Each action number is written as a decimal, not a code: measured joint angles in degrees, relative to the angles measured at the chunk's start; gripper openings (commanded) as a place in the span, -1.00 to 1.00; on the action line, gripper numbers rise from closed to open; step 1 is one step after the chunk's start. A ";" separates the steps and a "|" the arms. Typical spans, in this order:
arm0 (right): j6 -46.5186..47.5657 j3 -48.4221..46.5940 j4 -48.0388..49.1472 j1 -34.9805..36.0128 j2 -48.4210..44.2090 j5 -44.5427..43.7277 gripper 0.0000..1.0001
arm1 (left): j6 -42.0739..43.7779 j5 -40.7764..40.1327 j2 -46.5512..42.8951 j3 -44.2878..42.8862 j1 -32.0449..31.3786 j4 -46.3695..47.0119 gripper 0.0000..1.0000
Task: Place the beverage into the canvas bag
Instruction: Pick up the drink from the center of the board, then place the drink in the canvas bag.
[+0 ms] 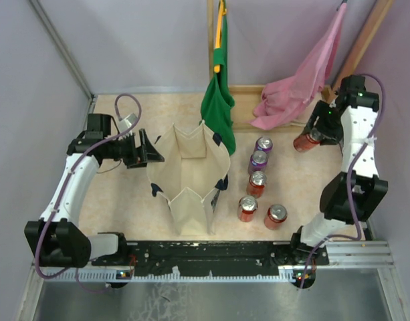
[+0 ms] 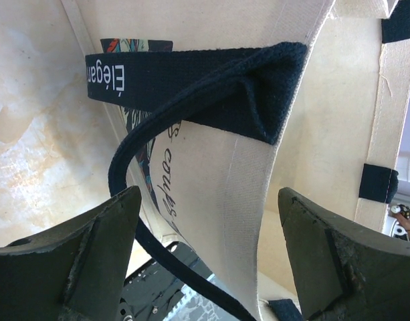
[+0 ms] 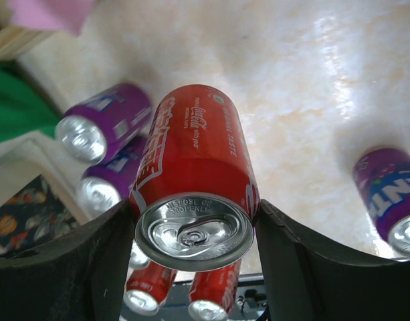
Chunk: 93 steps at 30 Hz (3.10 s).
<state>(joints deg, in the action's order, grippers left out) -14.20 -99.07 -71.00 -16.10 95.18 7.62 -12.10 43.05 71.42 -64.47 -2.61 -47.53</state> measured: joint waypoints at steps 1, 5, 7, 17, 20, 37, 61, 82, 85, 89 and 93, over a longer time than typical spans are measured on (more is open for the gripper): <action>-0.31 -0.42 -0.90 1.07 -1.14 0.68 -1.00 | 0.07 0.00 0.17 -0.11 -0.04 0.00 0.78; -1.07 -1.16 -3.85 2.95 -4.70 3.89 -1.00 | 0.22 -0.04 0.94 -0.57 -0.26 -0.02 0.78; -1.44 -1.68 -5.68 2.80 -6.01 5.44 -1.00 | 0.44 -0.07 1.40 -1.01 -0.31 -0.11 0.78; -5.16 -8.63 -12.68 5.14 -11.32 17.79 -1.00 | 2.21 -0.63 2.78 -2.78 -0.31 -1.49 0.78; -7.89 -9.62 -12.76 9.07 -13.25 20.44 -1.00 | 2.82 -0.85 3.54 -3.65 -0.31 -1.84 0.78; -30.25 -11.28 4.26 42.03 -12.83 21.31 -1.00 | 4.17 -2.05 5.44 -5.29 -0.87 -2.51 0.77; -20.02 -25.03 3.74 58.36 14.14 3.15 -1.00 | 4.33 -3.74 1.05 -11.30 -1.31 0.17 0.69; -12.61 -27.04 3.34 64.65 23.58 -6.67 -1.00 | 11.98 -9.42 -2.54 -0.20 -1.66 -2.60 -0.90; -11.30 -27.04 3.23 66.18 23.91 -9.18 -1.00 | 11.67 -9.20 -2.54 -0.20 -2.10 -2.40 -0.89; -9.90 -27.04 3.28 67.36 24.59 -11.87 -1.00 | 10.62 -8.52 -1.88 -0.59 -2.78 -1.88 -0.90; -8.61 -26.91 3.48 67.71 25.11 -14.12 -1.00 | 9.51 -7.69 -0.35 -1.77 -3.37 -1.46 -0.95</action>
<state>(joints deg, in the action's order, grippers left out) -22.81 -125.97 -67.53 51.62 120.29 -6.50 -2.59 35.35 71.07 -66.24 -5.98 -48.99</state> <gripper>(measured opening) 0.658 0.051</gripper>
